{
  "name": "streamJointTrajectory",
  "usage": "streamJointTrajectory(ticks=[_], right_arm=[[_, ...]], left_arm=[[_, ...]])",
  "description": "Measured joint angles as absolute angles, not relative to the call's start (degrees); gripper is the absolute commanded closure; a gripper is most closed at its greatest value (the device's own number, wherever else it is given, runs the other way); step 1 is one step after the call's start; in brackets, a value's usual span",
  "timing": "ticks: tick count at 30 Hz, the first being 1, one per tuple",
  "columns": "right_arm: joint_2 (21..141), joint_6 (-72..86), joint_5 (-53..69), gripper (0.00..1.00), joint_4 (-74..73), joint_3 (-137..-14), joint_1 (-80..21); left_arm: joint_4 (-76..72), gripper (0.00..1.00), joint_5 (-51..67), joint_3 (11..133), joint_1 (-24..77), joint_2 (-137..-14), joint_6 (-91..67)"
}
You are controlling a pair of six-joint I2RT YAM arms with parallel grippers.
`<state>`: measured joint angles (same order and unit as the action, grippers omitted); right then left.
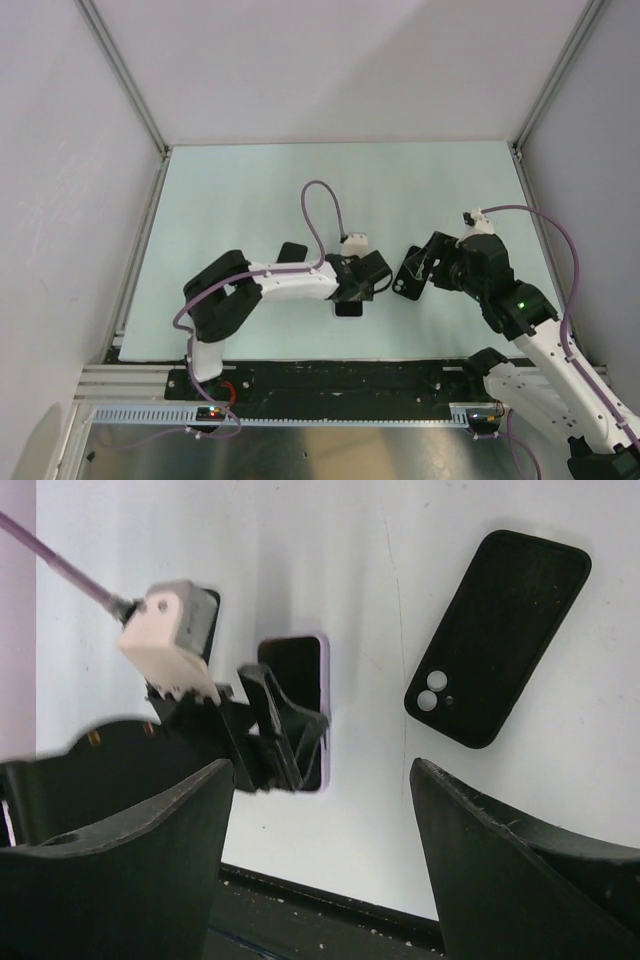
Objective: Put the phone into the phone case
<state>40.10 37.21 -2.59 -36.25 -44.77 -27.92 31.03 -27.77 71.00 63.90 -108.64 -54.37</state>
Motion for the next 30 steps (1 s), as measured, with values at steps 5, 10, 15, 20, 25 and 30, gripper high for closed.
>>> streamJointTrajectory(ticks=[5,10,15,20,25,30], right_arm=[[40.18,37.04,-2.61,0.24,-36.25,-44.77,-27.64],[40.75,36.27,-2.55,0.24,-36.23,-44.75,-26.89],[41.3,35.73,-2.44,0.24,-36.21,-44.62,-25.67],[41.56,35.16,-2.15,0.24,-36.23,-44.58,-24.62],[42.24,34.87,-1.98,0.23,-36.21,-44.58,-24.36],[42.78,34.85,-1.58,0.21,-36.21,-44.58,-24.36]], left_arm=[[32.34,0.52,-27.97,76.82,57.45,-111.04,-47.48],[32.27,0.52,-27.75,86.65,51.68,-115.52,-40.8],[31.7,0.51,-25.93,95.22,47.18,-120.95,-35.18],[31.66,0.49,-23.33,98.41,44.64,-124.92,-31.68],[31.73,0.36,-21.5,99.22,44.12,-127.63,-30.44],[31.83,0.06,-20.51,99.88,44.03,-127.87,-30.3]])
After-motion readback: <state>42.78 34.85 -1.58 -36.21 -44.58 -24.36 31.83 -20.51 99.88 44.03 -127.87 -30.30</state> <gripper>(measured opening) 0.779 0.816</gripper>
